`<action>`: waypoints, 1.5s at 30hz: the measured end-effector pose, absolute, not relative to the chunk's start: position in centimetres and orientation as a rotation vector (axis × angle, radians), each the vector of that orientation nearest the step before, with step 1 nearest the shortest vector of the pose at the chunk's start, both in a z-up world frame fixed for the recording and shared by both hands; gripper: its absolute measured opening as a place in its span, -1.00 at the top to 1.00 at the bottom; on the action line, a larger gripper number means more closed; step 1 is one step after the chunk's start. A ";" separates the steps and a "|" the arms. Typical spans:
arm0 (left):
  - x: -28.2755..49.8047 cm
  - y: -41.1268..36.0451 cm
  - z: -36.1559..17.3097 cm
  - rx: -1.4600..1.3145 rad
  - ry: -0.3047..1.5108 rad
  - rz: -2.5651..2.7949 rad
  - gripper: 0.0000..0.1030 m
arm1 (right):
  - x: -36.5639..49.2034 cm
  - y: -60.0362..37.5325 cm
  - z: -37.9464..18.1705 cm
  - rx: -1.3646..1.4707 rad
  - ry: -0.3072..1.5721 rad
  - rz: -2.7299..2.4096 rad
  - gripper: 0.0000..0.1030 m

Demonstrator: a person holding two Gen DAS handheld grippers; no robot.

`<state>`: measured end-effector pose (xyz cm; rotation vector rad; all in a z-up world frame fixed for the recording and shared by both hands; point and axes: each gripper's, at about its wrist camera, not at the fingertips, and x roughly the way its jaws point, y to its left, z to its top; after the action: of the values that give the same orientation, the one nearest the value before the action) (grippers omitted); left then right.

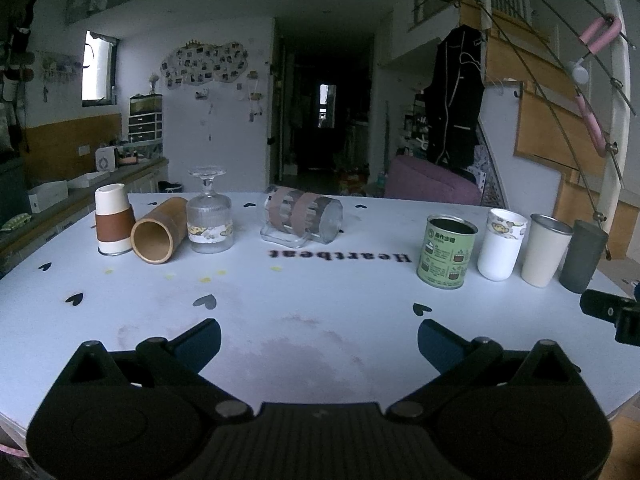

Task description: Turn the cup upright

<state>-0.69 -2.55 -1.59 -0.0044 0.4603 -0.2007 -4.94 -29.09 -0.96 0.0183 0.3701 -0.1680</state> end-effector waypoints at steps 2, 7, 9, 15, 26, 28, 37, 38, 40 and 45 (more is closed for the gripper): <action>-0.6 -2.5 -1.5 -0.005 0.460 -0.200 -1.00 | -4.9 -29.1 -1.0 0.019 0.370 -0.167 -1.00; -0.4 -2.0 -1.5 -0.003 0.460 -0.197 -1.00 | -5.0 -29.1 -1.0 0.019 0.370 -0.167 -1.00; -0.6 -2.5 -1.6 -0.004 0.460 -0.200 -1.00 | -5.0 -29.1 -1.0 0.019 0.371 -0.166 -1.00; -0.4 -2.0 -1.4 -0.005 0.459 -0.193 -1.00 | -5.0 -28.8 -0.9 0.016 0.370 -0.160 -1.00; -0.2 -1.8 -1.3 -0.004 0.459 -0.190 -1.00 | -5.0 -28.7 -0.9 0.015 0.370 -0.155 -1.00; -0.3 -1.9 -1.3 -0.004 0.461 -0.190 -1.00 | -5.0 -28.7 -0.9 0.015 0.371 -0.156 -1.00; -0.1 -1.3 -1.2 -0.002 0.459 -0.182 -1.00 | -5.1 -28.7 -1.0 0.012 0.367 -0.139 -1.00; -0.2 -1.8 -1.3 -0.002 0.459 -0.183 -1.00 | -5.1 -28.7 -1.0 0.011 0.367 -0.136 -1.00; -0.2 -1.7 -1.2 -0.001 0.459 -0.183 -1.00 | -5.2 -28.7 -1.0 0.010 0.365 -0.132 -1.00; -0.1 -1.5 -1.2 -0.001 0.459 -0.183 -1.00 | -5.2 -28.7 -1.0 0.008 0.362 -0.122 -1.00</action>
<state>-0.14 -1.46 -1.22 -0.0010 0.4594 -0.1829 -5.24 -28.65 -1.01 0.0083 0.3617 -0.1215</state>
